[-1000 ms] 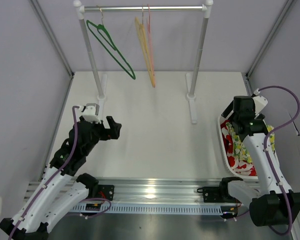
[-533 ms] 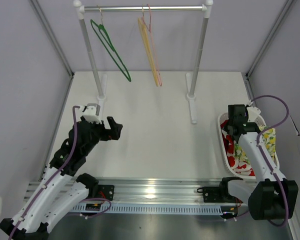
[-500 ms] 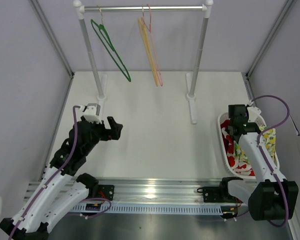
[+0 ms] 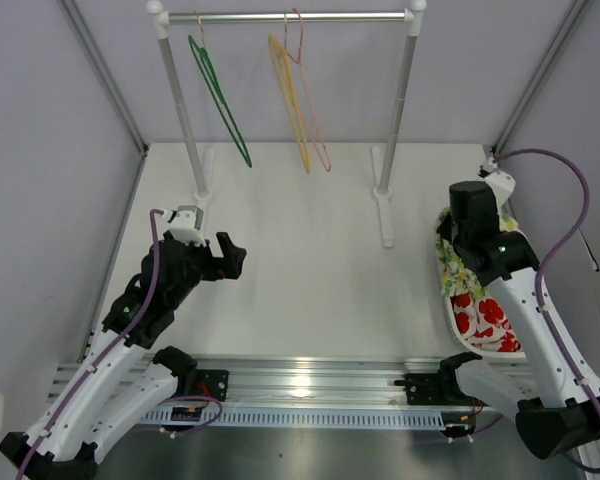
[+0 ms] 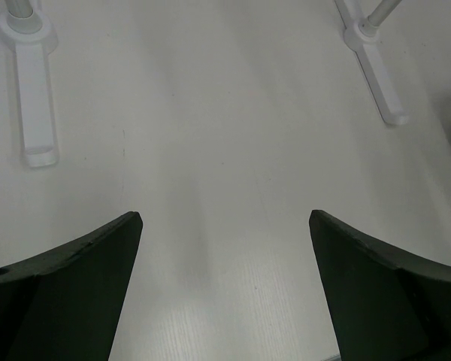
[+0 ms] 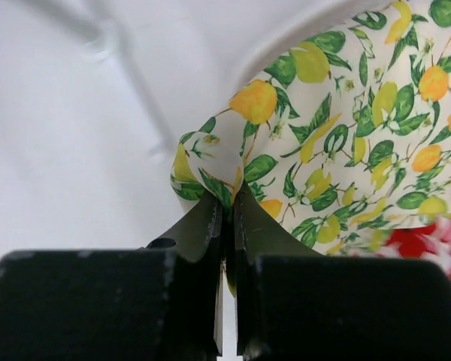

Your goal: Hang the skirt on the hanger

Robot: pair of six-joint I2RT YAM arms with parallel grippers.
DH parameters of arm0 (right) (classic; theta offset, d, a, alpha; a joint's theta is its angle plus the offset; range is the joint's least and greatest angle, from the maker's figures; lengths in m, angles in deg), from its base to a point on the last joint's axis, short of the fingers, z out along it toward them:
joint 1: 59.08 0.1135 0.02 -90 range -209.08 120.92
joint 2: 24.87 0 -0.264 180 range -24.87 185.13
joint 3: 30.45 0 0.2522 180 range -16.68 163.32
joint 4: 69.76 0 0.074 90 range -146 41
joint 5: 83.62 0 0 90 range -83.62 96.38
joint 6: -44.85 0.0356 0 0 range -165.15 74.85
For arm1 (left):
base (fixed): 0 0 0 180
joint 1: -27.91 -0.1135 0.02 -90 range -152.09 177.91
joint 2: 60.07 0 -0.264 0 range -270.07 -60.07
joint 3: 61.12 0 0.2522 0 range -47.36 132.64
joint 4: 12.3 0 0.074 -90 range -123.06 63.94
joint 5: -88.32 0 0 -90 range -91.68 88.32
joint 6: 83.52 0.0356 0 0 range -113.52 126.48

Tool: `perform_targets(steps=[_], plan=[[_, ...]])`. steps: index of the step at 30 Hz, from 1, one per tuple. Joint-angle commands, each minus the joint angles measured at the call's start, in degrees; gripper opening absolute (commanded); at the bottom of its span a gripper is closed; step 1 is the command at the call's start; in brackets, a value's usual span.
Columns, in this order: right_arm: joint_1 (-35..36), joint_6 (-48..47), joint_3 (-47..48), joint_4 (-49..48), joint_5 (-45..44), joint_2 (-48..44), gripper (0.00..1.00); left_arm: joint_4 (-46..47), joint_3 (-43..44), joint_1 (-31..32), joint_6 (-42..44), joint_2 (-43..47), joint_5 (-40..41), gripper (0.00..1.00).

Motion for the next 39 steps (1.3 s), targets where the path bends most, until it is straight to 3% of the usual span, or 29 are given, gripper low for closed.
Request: perform_targets(steps=[1, 2, 5, 8, 12, 17, 22, 25, 28, 30, 34, 39], plan=[[10.5, 2.9, 5.1, 1.1, 0.0, 2.3, 0.00, 1.2, 2.1, -0.6, -0.2, 0.0, 0.1, 0.99], [16.4, 4.4, 5.3, 0.4, -0.8, 4.0, 0.00, 1.1, 2.0, -0.6, -0.3, -0.1, 0.2, 0.99], [25.3, 7.0, 5.7, -2.0, -2.1, 7.6, 0.00, 1.0, 1.9, -0.6, -0.3, -0.2, 0.5, 0.99], [29.5, 9.1, 4.1, -7.5, 2.0, 13.2, 0.00, 0.9, 2.1, -0.6, -0.2, -0.6, 0.7, 0.99], [31.5, 9.0, 4.1, -14.8, 11.3, 22.1, 0.00, 1.0, 2.0, -0.6, -0.1, -0.9, 0.7, 0.99], [32.0, 8.5, 10.5, -19.7, 21.2, 31.4, 0.00, 0.9, 2.1, -0.6, 0.2, -2.1, 0.6, 0.99], [30.2, 9.5, 14.5, -21.8, 24.7, 33.4, 0.00, 2.1, 2.0, -0.6, 1.1, -3.3, -3.6, 0.99], [30.8, 9.2, 20.8, -19.3, 24.5, 33.8, 0.00, 4.5, 0.7, -0.4, -2.8, -4.2, -9.4, 0.97], [31.4, 11.1, 23.8, -19.5, 24.7, 33.5, 0.00, 14.2, -4.3, 1.7, -12.2, -4.1, -15.1, 0.94], [31.6, 13.4, 24.4, -20.4, 24.9, 32.3, 0.00, 23.3, -10.6, 4.4, -17.1, -4.4, -13.9, 0.93], [31.8, 15.2, 27.9, -19.0, 24.6, 32.0, 0.00, 35.4, -18.8, 13.0, -20.8, -7.9, -6.2, 0.91], [31.6, 17.6, 29.2, -18.9, 24.8, 30.8, 0.00, 50.3, -24.7, 18.5, -20.4, -14.9, 0.8, 0.92]])
